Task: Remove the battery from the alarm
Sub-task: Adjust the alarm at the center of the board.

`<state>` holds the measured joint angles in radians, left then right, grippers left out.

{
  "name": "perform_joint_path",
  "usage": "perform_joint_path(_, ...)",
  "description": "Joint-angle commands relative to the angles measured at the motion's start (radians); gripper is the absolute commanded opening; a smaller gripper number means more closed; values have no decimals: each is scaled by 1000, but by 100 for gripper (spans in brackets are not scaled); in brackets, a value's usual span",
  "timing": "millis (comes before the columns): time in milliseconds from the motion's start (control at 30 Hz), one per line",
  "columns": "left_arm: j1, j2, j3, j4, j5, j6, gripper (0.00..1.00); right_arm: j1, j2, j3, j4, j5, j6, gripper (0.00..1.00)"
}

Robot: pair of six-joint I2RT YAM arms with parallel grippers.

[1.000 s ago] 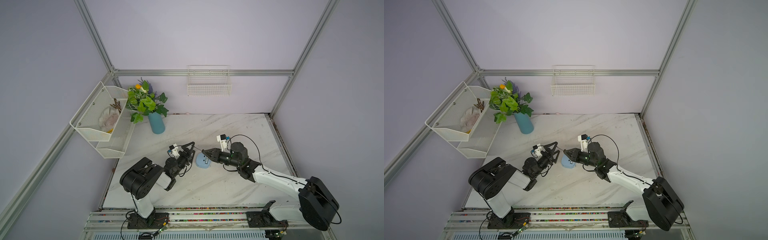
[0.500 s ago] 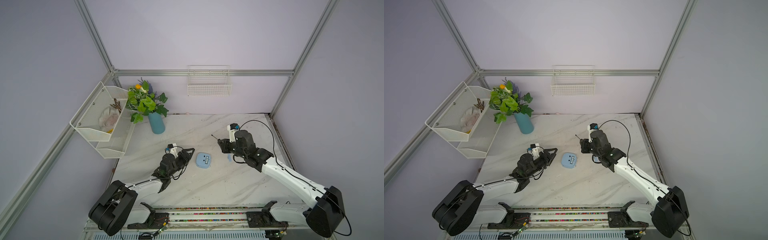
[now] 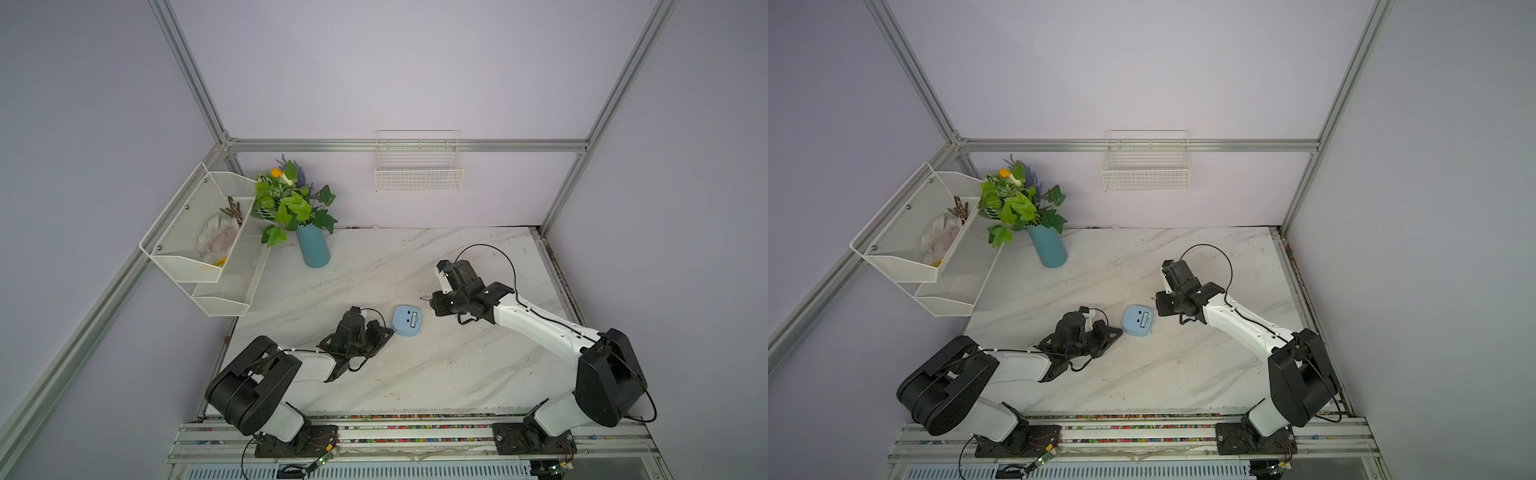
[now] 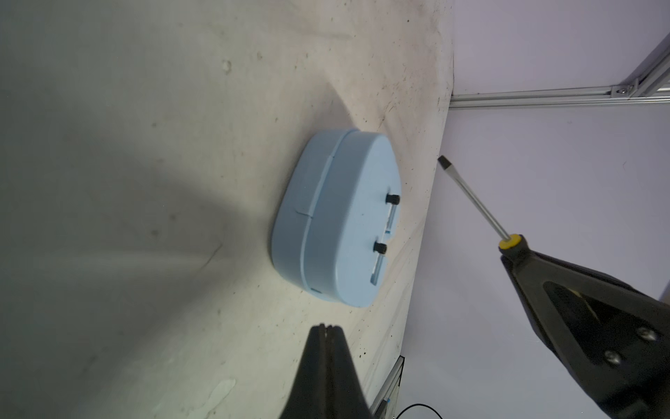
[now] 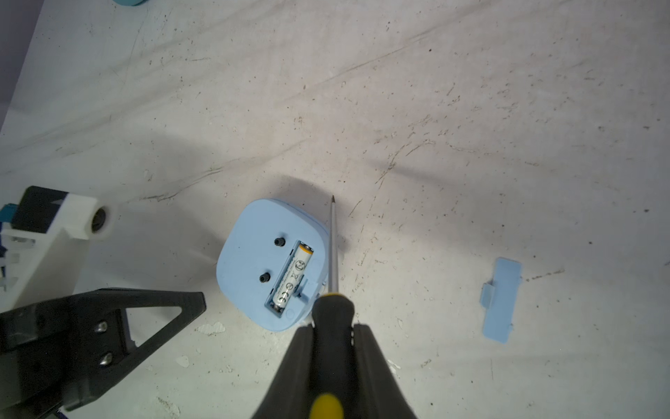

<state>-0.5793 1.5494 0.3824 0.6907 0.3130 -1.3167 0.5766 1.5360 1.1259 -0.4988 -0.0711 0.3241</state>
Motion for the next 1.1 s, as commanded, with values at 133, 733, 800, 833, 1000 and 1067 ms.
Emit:
perform_joint_path(133, -28, 130, 104, 178, 40, -54, 0, -4, 76, 29, -3, -49, -33, 0)
perform_joint_path(733, 23, 196, 150, 128, 59, -12, 0, 8, 39, -7, -18, -165, -49, 0)
perform_joint_path(800, 31, 191, 162, 107, 60, 0, 0, 18, 28, -16, -23, -170, -47, 0)
perform_joint_path(833, 34, 187, 166, 97, 61, 6, 0, 21, 22, -22, -26, -172, -46, 0)
perform_joint_path(1000, 48, 170, 174, 60, 61, 29, 0, 44, 12, -48, -33, -171, -39, 0)
perform_joint_path(1067, 55, 165, 177, 49, 62, 36, 0, 49, 12, -59, -34, -162, -35, 0)
